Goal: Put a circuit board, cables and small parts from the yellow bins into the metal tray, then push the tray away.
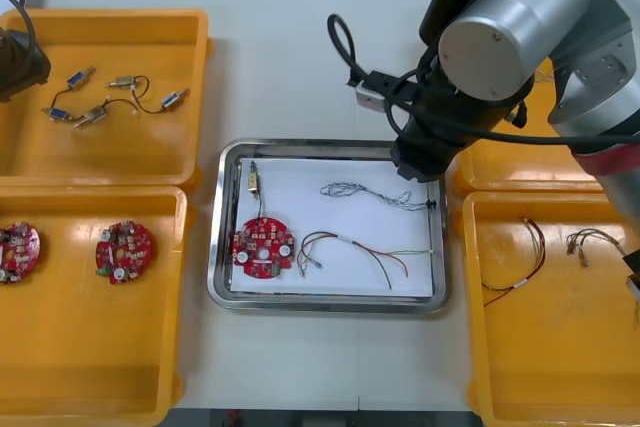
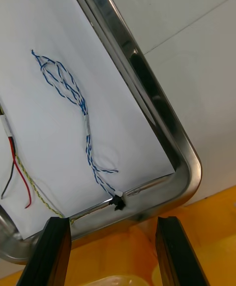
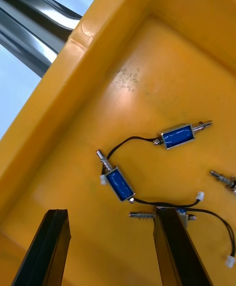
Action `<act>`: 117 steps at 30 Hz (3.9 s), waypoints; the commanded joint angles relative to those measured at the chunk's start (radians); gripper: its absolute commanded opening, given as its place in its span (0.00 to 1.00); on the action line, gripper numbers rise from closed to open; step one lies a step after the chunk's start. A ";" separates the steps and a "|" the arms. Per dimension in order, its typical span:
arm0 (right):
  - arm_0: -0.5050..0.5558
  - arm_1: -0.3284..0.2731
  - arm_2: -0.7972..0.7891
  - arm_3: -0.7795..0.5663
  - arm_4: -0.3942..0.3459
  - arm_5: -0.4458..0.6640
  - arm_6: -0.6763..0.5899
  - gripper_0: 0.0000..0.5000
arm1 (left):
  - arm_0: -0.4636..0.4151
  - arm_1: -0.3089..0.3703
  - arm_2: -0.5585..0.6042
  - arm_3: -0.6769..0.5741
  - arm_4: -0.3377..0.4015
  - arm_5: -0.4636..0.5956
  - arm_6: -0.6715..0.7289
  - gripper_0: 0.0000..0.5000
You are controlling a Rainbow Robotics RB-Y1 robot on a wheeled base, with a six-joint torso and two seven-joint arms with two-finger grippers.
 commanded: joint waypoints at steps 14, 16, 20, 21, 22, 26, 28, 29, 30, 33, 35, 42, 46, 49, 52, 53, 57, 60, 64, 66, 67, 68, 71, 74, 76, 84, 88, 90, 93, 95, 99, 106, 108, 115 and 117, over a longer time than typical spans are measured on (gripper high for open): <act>-0.035 -0.187 -0.169 -0.078 -0.126 0.066 -0.372 1.00 | -0.152 -0.079 0.111 0.235 -0.122 -0.100 0.104 1.00; -0.018 -0.196 -0.191 -0.078 -0.129 0.066 -0.412 1.00 | -0.157 -0.087 0.116 0.247 -0.127 -0.119 0.104 1.00; 0.023 -0.210 -0.251 -0.079 -0.125 0.066 -0.476 1.00 | -0.180 -0.096 0.117 0.279 -0.133 -0.127 0.107 1.00; 0.032 -0.213 -0.263 -0.081 -0.125 0.066 -0.489 1.00 | -0.181 -0.100 0.122 0.282 -0.134 -0.128 0.109 1.00; 0.045 -0.221 -0.280 -0.084 -0.125 0.066 -0.504 1.00 | -0.183 -0.100 0.128 0.287 -0.134 -0.130 0.110 1.00; 0.092 -0.264 -0.304 -0.119 -0.121 0.066 -0.561 1.00 | -0.184 -0.111 0.136 0.310 -0.139 -0.150 0.110 1.00; 0.112 -0.287 -0.306 -0.138 -0.121 0.066 -0.590 1.00 | -0.190 -0.113 0.143 0.337 -0.137 -0.166 0.109 1.00; 0.121 -0.299 -0.307 -0.147 -0.121 0.066 -0.605 1.00 | -0.197 -0.114 0.145 0.356 -0.139 -0.176 0.107 1.00; 0.128 -0.307 -0.307 -0.151 -0.123 0.066 -0.614 1.00 | -0.201 -0.114 0.146 0.370 -0.142 -0.180 0.107 1.00; 0.180 -0.342 -0.333 -0.184 -0.125 0.066 -0.659 1.00 | -0.220 -0.114 0.157 0.433 -0.153 -0.202 0.103 1.00; 0.218 -0.350 -0.367 -0.203 -0.121 0.066 -0.667 1.00 | -0.221 -0.114 0.162 0.445 -0.154 -0.208 0.101 1.00; 0.376 -0.373 -0.524 -0.289 -0.131 0.066 -0.670 1.00 | -0.223 -0.122 0.166 0.465 -0.157 -0.206 0.109 1.00; 0.454 -0.382 -0.596 -0.326 -0.131 0.066 -0.668 1.00 | -0.226 -0.131 0.168 0.469 -0.162 -0.203 0.115 1.00; 0.491 -0.382 -0.636 -0.335 -0.131 0.066 -0.670 1.00 | -0.230 -0.142 0.169 0.474 -0.167 -0.205 0.119 1.00; 0.514 -0.382 -0.657 -0.335 -0.126 0.066 -0.670 1.00 | -0.229 -0.149 0.174 0.474 -0.176 -0.205 0.124 1.00; 0.522 -0.382 -0.662 -0.335 -0.121 0.066 -0.670 1.00 | -0.229 -0.156 0.177 0.474 -0.182 -0.205 0.123 1.00; 0.542 -0.382 -0.669 -0.335 -0.111 0.066 -0.665 1.00 | -0.229 -0.162 0.177 0.474 -0.191 -0.205 0.123 1.00; 0.551 -0.382 -0.669 -0.335 -0.114 0.066 -0.660 1.00 | -0.229 -0.163 0.180 0.480 -0.196 -0.205 0.121 1.00; 0.571 -0.382 -0.671 -0.335 -0.118 0.066 -0.662 1.00 | -0.229 -0.166 0.191 0.483 -0.200 -0.205 0.118 1.00; 0.589 -0.382 -0.671 -0.335 -0.115 0.066 -0.659 1.00 | -0.229 -0.171 0.198 0.483 -0.206 -0.205 0.118 1.00; 0.597 -0.382 -0.671 -0.335 -0.115 0.066 -0.659 1.00 | -0.229 -0.174 0.202 0.483 -0.208 -0.205 0.118 1.00; 0.606 -0.382 -0.671 -0.335 -0.115 0.066 -0.656 1.00 | -0.229 -0.174 0.205 0.485 -0.211 -0.205 0.118 1.00; 0.623 -0.382 -0.671 -0.335 -0.121 0.066 -0.651 1.00 | -0.229 -0.174 0.205 0.485 -0.214 -0.205 0.118 1.00; 0.641 -0.382 -0.671 -0.338 -0.129 0.066 -0.645 1.00 | -0.229 -0.174 0.205 0.491 -0.217 -0.205 0.118 0.93; 0.657 -0.382 -0.672 -0.345 -0.135 0.066 -0.642 1.00 | -0.227 -0.174 0.205 0.491 -0.219 -0.205 0.116 0.79; 0.678 -0.361 -0.671 -0.360 -0.141 0.066 -0.631 1.00 | -0.213 -0.174 0.205 0.491 -0.216 -0.220 0.113 0.75; 0.678 -0.350 -0.671 -0.363 -0.137 0.066 -0.619 1.00 | -0.209 -0.174 0.205 0.491 -0.213 -0.222 0.109 0.67; 0.678 -0.344 -0.671 -0.368 -0.135 0.066 -0.608 1.00 | -0.209 -0.174 0.205 0.491 -0.211 -0.222 0.107 0.47; 0.678 -0.339 -0.671 -0.380 -0.137 0.066 -0.596 1.00 | -0.206 -0.174 0.202 0.491 -0.209 -0.220 0.107 0.34; 0.678 -0.338 -0.671 -0.391 -0.137 0.066 -0.587 1.00 | -0.206 -0.174 0.200 0.491 -0.208 -0.220 0.106 0.16; 0.678 -0.333 -0.671 -0.395 -0.141 0.066 -0.576 1.00 | -0.203 -0.174 0.198 0.491 -0.205 -0.220 0.104 0.00; 0.681 -0.324 -0.671 -0.395 -0.137 0.056 -0.553 1.00 | -0.204 -0.169 0.194 0.465 -0.203 -0.188 0.098 0.00; 0.681 -0.322 -0.671 -0.395 -0.135 0.056 -0.548 1.00 | -0.203 -0.163 0.192 0.430 -0.200 -0.134 0.096 0.00; 0.683 -0.319 -0.671 -0.395 -0.137 0.056 -0.544 1.00 | -0.203 -0.140 0.175 0.279 -0.180 0.087 0.103 0.00; 0.683 -0.319 -0.671 -0.395 -0.137 0.056 -0.544 1.00 | -0.203 -0.133 0.174 0.244 -0.174 0.137 0.101 0.00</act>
